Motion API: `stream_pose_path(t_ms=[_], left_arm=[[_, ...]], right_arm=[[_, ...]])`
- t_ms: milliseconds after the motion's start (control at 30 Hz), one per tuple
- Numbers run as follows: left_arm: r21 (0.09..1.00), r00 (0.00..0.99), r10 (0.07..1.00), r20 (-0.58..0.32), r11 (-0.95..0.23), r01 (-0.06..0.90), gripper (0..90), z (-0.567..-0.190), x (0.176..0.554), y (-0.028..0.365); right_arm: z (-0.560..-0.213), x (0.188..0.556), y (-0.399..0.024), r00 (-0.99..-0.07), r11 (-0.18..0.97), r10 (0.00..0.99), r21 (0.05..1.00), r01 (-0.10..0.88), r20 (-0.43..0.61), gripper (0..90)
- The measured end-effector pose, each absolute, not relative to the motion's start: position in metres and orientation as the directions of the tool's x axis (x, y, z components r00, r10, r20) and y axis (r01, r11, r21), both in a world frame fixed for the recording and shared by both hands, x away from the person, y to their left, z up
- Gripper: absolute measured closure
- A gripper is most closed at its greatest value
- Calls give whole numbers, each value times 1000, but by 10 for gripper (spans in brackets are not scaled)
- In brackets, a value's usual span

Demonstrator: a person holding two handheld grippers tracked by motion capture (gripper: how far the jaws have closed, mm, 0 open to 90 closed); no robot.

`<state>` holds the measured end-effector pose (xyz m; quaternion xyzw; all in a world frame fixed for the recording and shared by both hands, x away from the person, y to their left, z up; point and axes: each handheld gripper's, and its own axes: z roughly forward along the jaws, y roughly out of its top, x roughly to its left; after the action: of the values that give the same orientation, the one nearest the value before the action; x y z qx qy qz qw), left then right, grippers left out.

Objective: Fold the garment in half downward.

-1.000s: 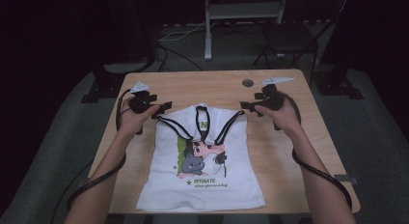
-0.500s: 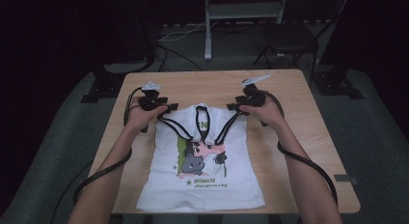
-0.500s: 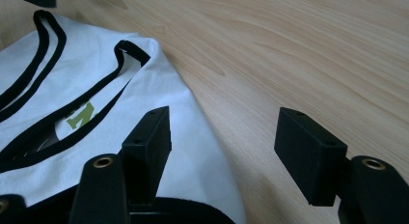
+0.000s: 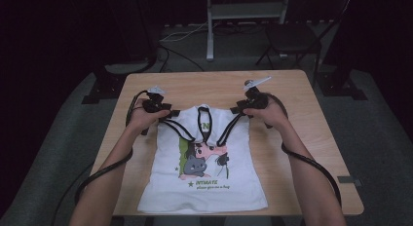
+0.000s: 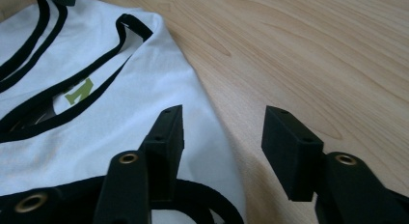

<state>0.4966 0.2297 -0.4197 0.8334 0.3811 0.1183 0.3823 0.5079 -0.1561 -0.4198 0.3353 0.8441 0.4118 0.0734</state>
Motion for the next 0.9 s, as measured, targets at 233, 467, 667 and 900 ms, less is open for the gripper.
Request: stream_pose_path(t_ms=[233, 467, 667, 900], left_arm=[[724, 693, 715, -99, -426, 543, 446, -420, 495, 232], [707, 700, 708, -92, -448, 547, 464, -426, 493, 233], [703, 703, 703, -106, -447, 553, 472, -430, 491, 233], [704, 698, 709, -100, -446, 553, 486, -431, 490, 231]], right_arm=[[-426, 508, -161, -761, 447, 630, 729, 519, 155, 533], [-430, 502, -161, -768, 458, 622, 725, 514, 152, 559], [-436, 500, -162, -765, 461, 627, 722, 516, 146, 583], [-437, 496, -160, -771, 479, 629, 729, 489, 104, 607]])
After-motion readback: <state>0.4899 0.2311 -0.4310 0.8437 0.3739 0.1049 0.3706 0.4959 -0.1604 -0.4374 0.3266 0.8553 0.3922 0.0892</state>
